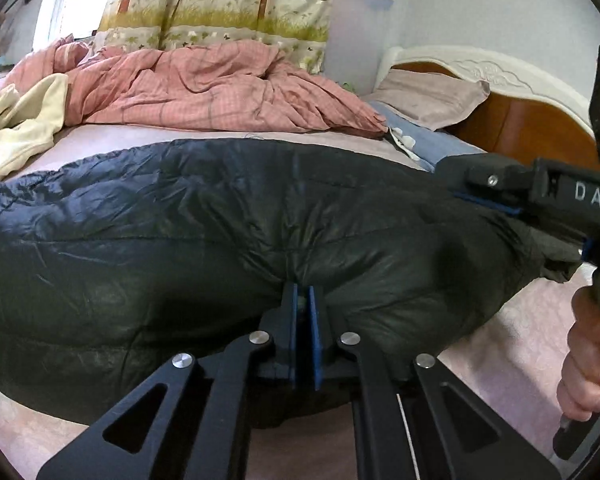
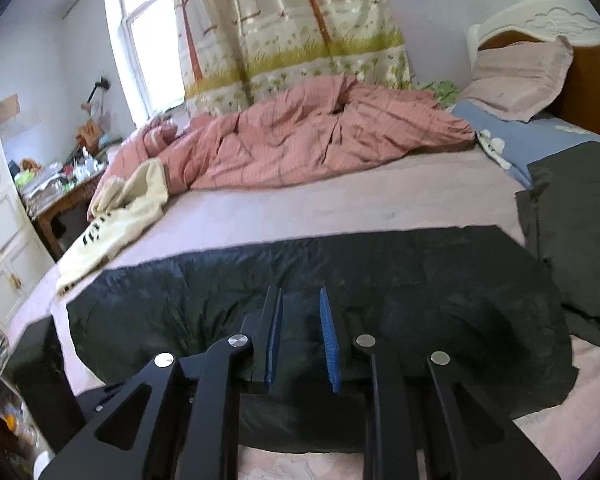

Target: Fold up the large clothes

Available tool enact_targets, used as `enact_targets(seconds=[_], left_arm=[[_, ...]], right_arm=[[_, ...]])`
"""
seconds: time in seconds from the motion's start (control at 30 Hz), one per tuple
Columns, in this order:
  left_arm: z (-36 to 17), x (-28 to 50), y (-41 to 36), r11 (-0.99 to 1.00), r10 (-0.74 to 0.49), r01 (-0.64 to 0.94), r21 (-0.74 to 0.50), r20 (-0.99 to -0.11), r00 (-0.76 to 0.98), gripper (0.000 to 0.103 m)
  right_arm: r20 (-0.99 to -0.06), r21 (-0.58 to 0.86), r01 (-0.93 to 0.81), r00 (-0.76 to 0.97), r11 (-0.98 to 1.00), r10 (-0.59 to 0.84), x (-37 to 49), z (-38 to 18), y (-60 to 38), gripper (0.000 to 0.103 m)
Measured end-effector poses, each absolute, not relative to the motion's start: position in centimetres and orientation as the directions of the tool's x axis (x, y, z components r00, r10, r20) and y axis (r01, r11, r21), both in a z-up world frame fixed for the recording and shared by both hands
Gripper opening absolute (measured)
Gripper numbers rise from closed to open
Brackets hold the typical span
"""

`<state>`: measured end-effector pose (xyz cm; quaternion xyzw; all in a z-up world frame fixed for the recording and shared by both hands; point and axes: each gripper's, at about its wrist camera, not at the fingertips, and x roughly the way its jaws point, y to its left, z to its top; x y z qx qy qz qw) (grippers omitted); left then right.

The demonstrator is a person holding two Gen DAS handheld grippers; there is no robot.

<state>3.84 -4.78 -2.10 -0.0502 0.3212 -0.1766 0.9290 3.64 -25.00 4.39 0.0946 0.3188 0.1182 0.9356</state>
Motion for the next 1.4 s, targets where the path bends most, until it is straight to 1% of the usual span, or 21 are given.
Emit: enact_targets(seconds=[0.1,0.13,0.17,0.2,0.23,0.3,0.37,0.43,0.5,0.53,0.57,0.7,0.77,0.87,1.0,1.17,1.27,1.4], left_arm=[[-2.0,3.4,-4.8,0.937,-0.350,0.280,-0.211,-0.577,0.738,0.006],[-2.0,2.7,-4.5,0.932,-0.361,0.273,-0.237,-0.568,0.739,0.013],[-2.1,2.1,-4.0,0.913,-0.404,0.280,-0.298,-0.548,0.733,0.021],[-2.4,1.4,-3.6,0.889,-0.446,0.291,-0.353,-0.528,0.723,0.035],[-2.6,0.8,-3.3,0.885,-0.448,0.276,-0.376,-0.518,0.729,0.035],[-2.7,0.0,-3.3,0.917,-0.375,0.221,-0.333,-0.528,0.762,0.033],[-2.8,-0.3,-3.2,0.929,-0.340,0.193,-0.316,-0.521,0.783,0.033],[-2.8,-0.1,-2.9,0.921,-0.354,0.195,-0.338,-0.514,0.782,0.033],[-3.4,0.8,-3.2,0.922,-0.357,0.189,-0.338,-0.552,0.754,0.033],[-3.8,1.3,-3.4,0.924,-0.359,0.190,-0.333,-0.574,0.736,0.033],[-4.2,1.7,-3.6,0.924,-0.359,0.186,-0.335,-0.586,0.726,0.033],[-4.8,2.7,-3.5,0.921,-0.362,0.169,-0.352,-0.606,0.708,0.033],[-5.0,3.1,-3.4,0.918,-0.365,0.162,-0.361,-0.615,0.699,0.032],[-5.4,3.7,-3.1,0.913,-0.372,0.150,-0.379,-0.627,0.685,0.032],[-5.9,4.4,-2.7,0.903,-0.392,0.146,-0.403,-0.640,0.661,0.032],[-5.9,4.4,-2.5,0.901,-0.396,0.148,-0.407,-0.637,0.662,0.032],[-5.8,4.3,-2.6,0.903,-0.394,0.151,-0.402,-0.636,0.663,0.032],[-6.2,4.3,-2.3,0.900,-0.400,0.153,-0.409,-0.631,0.665,0.032]], right_arm=[[-0.598,0.265,-0.221,0.726,0.939,0.340,4.0,4.3,-23.8,0.022],[-0.616,0.274,-0.246,0.697,0.930,0.367,4.3,4.2,-23.4,0.023],[-0.645,0.294,-0.268,0.653,0.918,0.397,4.8,4.0,-22.9,0.023],[-0.668,0.306,-0.277,0.619,0.911,0.413,5.1,3.8,-22.6,0.023],[-0.701,0.325,-0.276,0.571,0.905,0.426,5.7,3.5,-22.0,0.023],[-0.736,0.327,-0.292,0.518,0.899,0.436,6.4,3.4,-21.1,0.023],[-0.756,0.327,-0.301,0.485,0.896,0.439,7.0,3.8,-20.1,0.023],[-0.773,0.345,-0.294,0.449,0.891,0.448,7.6,4.1,-19.2,0.023],[-0.808,0.330,-0.261,0.418,0.907,0.414,8.7,4.0,-18.6,0.024],[-0.831,0.305,-0.241,0.405,0.921,0.381,9.3,3.8,-18.2,0.029],[-0.851,0.283,-0.229,0.387,0.931,0.354,9.8,3.5,-17.6,0.031],[-0.899,0.303,-0.201,0.265,0.931,0.350,12.1,1.0,-16.2,0.031],[-0.918,0.269,-0.186,0.247,0.945,0.310,13.0,-0.1,-15.8,0.031],[-0.930,0.256,-0.160,0.229,0.953,0.288,14.1,-1.8,-15.7,0.031],[-0.932,0.217,-0.171,0.256,0.961,0.256,15.1,-2.4,-14.8,0.031],[-0.923,0.237,-0.139,0.275,0.961,0.268,17.3,-2.2,-15.0,0.031],[-0.912,0.215,-0.101,0.336,0.971,0.237,19.3,-2.2,-15.3,0.031],[-0.926,0.217,-0.068,0.302,0.974,0.227,21.5,-4.1,-14.8,0.031]])
